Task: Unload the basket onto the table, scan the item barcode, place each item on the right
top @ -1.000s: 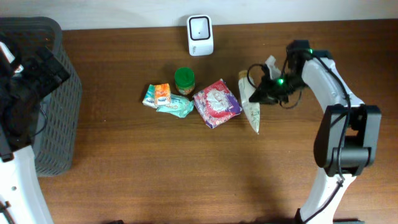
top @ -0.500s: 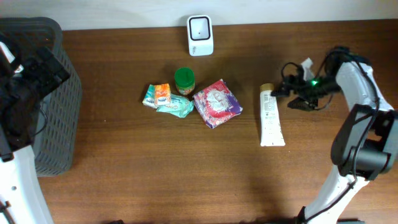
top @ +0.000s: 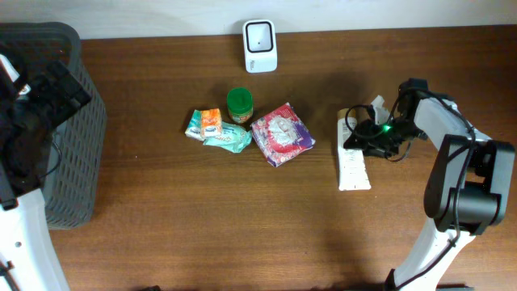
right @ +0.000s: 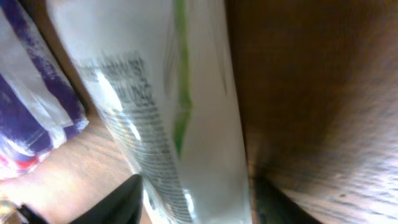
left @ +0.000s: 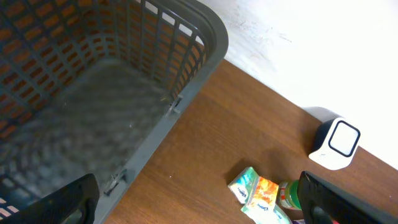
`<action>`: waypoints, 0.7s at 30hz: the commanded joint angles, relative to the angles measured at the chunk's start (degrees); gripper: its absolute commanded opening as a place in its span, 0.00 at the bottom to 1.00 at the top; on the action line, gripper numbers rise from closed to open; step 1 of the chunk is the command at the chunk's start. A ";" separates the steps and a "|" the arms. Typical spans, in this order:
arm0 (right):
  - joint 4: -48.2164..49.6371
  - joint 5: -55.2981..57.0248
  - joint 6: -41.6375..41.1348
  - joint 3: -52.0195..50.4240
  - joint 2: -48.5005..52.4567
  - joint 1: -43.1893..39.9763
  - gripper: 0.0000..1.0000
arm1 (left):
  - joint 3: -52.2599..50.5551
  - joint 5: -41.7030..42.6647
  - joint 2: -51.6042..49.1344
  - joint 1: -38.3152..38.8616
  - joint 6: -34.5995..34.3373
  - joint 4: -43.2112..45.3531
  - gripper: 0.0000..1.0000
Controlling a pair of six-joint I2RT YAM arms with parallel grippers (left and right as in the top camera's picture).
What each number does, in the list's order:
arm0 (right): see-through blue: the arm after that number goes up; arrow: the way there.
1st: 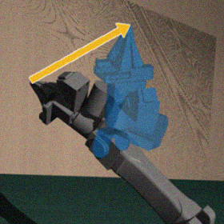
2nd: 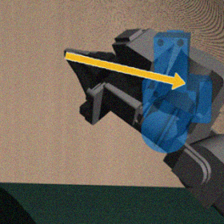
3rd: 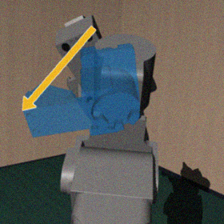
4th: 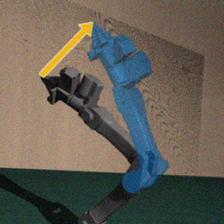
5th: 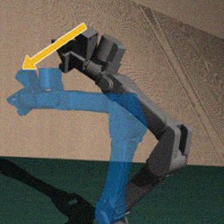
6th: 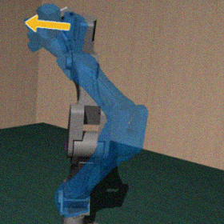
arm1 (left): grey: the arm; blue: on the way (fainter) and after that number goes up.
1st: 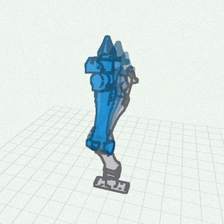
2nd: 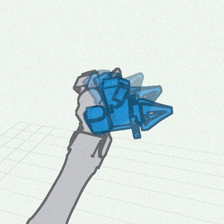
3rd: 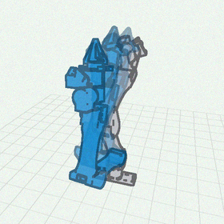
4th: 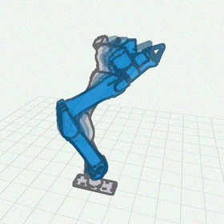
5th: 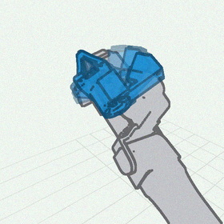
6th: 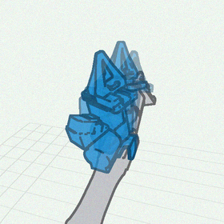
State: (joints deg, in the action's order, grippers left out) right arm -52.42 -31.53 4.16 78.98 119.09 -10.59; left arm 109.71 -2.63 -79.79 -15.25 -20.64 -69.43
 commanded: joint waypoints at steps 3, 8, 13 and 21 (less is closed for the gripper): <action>0.00 -11.82 0.13 -0.15 0.26 0.83 0.04 | 0.07 -0.66 0.02 -0.37 -0.33 0.11 0.99; -1.27 -28.15 3.80 7.45 -0.96 0.90 0.04 | 0.07 -0.66 0.02 -0.37 -0.33 0.11 0.99; -4.22 -41.79 17.29 9.60 -6.05 2.69 0.04 | 0.07 -0.66 0.02 -0.37 -0.33 0.11 0.99; -1.75 -41.46 16.37 11.34 -13.99 11.45 0.04 | 0.07 -0.66 0.02 -0.37 -0.33 0.11 0.99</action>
State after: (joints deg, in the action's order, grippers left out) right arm -54.39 -69.25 20.78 88.53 107.00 -0.51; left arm 109.71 -2.63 -79.79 -15.25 -20.64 -69.43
